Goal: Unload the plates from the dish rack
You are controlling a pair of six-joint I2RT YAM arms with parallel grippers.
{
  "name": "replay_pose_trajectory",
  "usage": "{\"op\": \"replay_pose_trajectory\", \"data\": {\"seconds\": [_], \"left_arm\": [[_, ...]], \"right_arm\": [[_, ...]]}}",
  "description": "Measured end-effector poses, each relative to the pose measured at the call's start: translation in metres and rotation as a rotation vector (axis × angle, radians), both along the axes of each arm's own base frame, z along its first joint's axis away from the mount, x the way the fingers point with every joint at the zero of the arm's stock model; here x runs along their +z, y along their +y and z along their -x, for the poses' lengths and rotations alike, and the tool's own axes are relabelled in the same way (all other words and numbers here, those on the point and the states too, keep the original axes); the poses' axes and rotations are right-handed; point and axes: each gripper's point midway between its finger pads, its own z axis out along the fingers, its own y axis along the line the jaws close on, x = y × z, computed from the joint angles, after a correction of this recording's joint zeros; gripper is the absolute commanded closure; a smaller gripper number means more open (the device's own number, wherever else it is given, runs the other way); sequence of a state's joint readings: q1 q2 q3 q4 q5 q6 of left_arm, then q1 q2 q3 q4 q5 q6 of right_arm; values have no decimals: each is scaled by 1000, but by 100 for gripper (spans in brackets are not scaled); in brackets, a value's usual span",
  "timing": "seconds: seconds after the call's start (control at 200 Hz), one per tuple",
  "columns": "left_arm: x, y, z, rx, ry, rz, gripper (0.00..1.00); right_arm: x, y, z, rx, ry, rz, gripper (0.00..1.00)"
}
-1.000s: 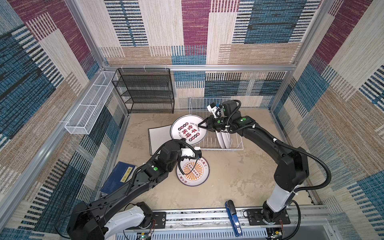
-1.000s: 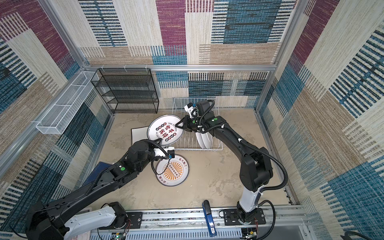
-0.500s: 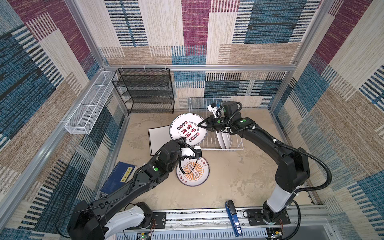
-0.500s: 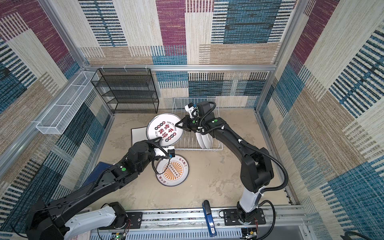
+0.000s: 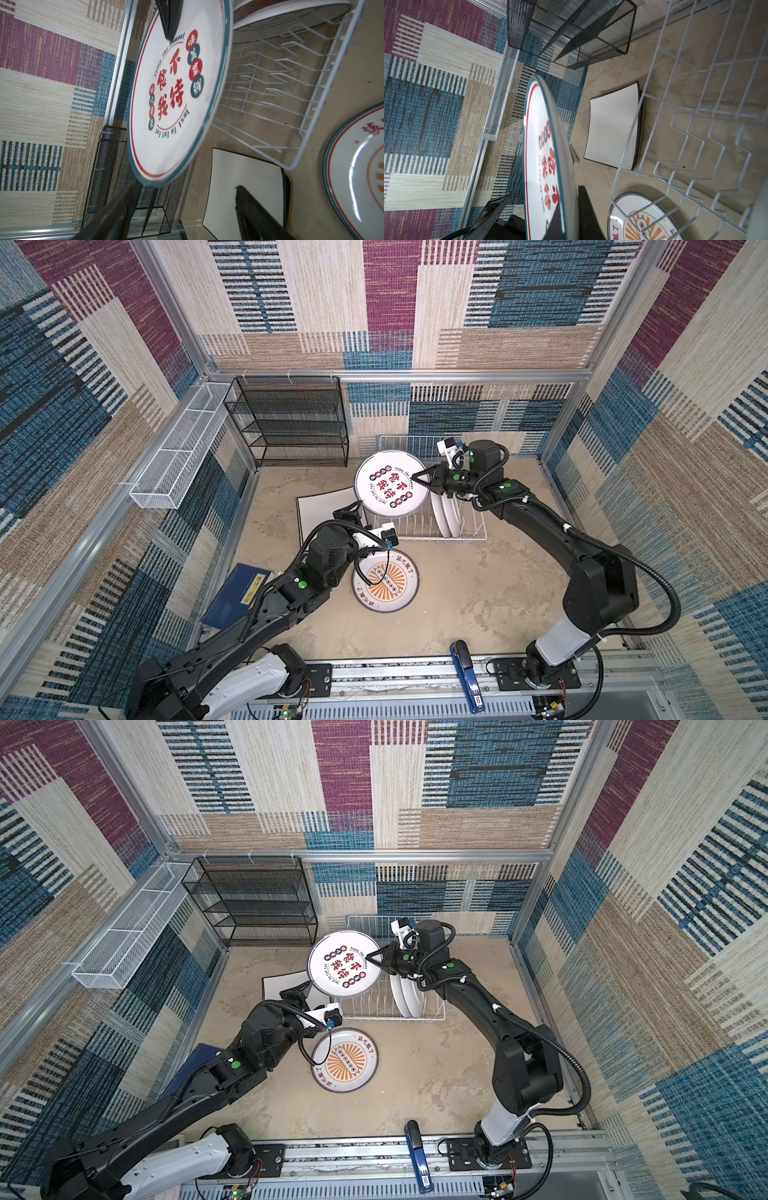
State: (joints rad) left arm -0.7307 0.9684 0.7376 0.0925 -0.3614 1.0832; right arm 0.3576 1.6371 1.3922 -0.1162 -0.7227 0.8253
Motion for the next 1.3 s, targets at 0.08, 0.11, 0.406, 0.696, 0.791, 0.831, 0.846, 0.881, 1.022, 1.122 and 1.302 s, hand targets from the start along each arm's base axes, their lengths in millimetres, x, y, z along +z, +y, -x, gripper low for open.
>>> {"op": "replay_pose_trajectory", "data": {"seconds": [0.08,0.11,0.406,0.696,0.791,0.831,0.846,0.881,1.022,1.122,1.302], "left_arm": [[9,0,6,-8,20,78,11],[14,-1,8,-15,26,111,10],[63,2,15,-15,121,488,6],[94,19,-10,45,350,942,5],[89,25,-24,83,454,1072,5],[86,26,-29,97,499,1120,6],[86,27,-31,101,513,1137,5],[84,27,-36,106,549,1171,5],[71,21,-49,112,726,1308,6],[60,11,-55,98,845,1379,7],[45,-7,-66,73,1033,1455,9]], "right_arm": [[9,-15,-5,-42,-26,-15,100],[12,-20,-6,-58,-37,-19,100],[24,-45,-10,-133,-94,-19,100],[20,-49,-5,-129,-120,5,100],[21,-50,-2,-126,-130,10,100],[20,-50,-1,-126,-132,11,100],[20,-50,-1,-125,-133,12,100],[20,-50,0,-123,-137,15,100],[18,-50,1,-118,-143,22,100],[18,-50,2,-112,-143,19,100],[14,-48,3,-96,-136,19,100]]}}
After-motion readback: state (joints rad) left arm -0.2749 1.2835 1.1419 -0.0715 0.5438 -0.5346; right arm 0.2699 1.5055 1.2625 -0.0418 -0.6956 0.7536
